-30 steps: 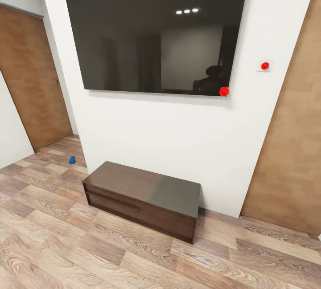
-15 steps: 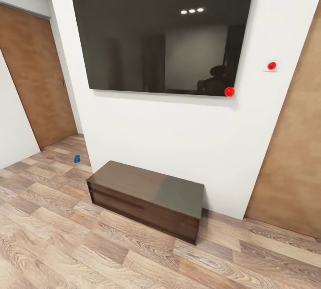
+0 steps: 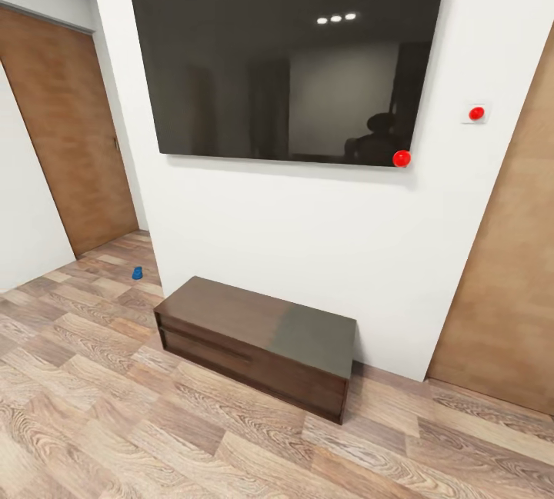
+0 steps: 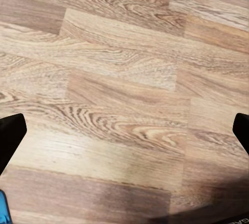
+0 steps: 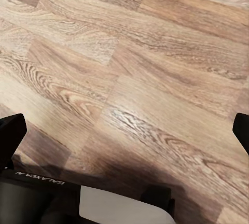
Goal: In the bedroom, move the book from the bed onto either nightstand, and place the two sandals side by side next to the bed.
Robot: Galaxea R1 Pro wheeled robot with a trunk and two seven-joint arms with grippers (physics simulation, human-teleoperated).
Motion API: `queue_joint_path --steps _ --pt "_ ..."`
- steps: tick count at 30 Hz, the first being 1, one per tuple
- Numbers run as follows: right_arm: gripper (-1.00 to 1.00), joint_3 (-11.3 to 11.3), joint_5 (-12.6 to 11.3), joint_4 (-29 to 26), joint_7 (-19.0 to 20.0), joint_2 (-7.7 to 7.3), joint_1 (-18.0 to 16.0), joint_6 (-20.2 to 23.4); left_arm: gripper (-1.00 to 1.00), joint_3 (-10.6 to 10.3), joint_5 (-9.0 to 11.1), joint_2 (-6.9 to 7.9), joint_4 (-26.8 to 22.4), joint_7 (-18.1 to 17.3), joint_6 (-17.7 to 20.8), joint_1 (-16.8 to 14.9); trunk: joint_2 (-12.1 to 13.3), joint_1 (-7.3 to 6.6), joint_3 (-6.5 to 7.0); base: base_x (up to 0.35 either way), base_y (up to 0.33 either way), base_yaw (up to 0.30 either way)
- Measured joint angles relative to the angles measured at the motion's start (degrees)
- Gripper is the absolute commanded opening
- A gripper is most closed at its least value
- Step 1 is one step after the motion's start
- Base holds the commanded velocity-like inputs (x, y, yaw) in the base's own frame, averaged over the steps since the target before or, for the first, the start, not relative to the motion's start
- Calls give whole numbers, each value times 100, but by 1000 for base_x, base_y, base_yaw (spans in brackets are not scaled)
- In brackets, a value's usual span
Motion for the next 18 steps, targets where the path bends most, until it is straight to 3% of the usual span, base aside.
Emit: queue_joint_path --steps 11,18 --pt "100 8 -1 0 0 5 -2 0 100 0 0 -1 0 0 0 0 0 0 0 1 0 0" --pt "100 7 0 0 0 9 -2 1 100 -4 0 -4 0 0 1 0 0 -1 0 145 -49 0"
